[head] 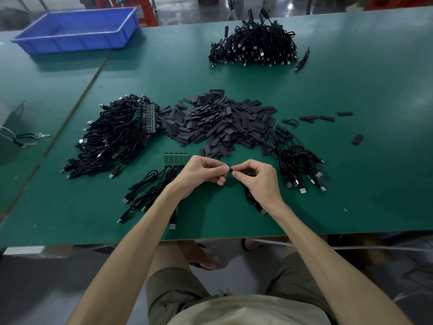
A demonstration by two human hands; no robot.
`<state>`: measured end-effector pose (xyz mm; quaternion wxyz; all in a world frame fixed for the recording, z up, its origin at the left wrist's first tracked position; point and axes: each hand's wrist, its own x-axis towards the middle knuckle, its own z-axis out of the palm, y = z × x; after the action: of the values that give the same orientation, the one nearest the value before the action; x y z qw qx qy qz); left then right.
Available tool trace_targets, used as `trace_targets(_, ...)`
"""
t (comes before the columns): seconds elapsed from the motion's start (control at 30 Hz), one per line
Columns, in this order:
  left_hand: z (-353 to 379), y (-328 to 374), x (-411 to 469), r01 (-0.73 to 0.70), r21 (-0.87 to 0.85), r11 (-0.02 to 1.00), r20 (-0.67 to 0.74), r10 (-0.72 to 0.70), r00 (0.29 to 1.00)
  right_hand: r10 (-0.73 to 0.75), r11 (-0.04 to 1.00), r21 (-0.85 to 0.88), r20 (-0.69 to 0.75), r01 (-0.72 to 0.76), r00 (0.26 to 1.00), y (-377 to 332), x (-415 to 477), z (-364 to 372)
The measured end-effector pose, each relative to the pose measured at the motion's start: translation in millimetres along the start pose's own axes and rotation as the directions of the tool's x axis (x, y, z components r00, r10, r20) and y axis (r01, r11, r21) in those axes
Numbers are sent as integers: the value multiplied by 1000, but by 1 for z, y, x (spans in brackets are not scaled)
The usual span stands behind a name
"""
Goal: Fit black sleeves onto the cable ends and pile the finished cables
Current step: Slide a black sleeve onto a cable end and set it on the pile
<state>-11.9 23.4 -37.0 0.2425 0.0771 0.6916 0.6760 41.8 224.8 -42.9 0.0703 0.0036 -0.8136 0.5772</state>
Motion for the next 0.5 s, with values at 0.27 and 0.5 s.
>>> trace_targets(0.27,-2,-4,1,-11,-19,1000,5,11,1000,-11,1000,13,0,11,1000,-3,0,0)
trace_targets(0.5,-4,-5,3,-13,-32,999,18,14,1000,-26,1000,2,-2,26,1000,-4,1,0)
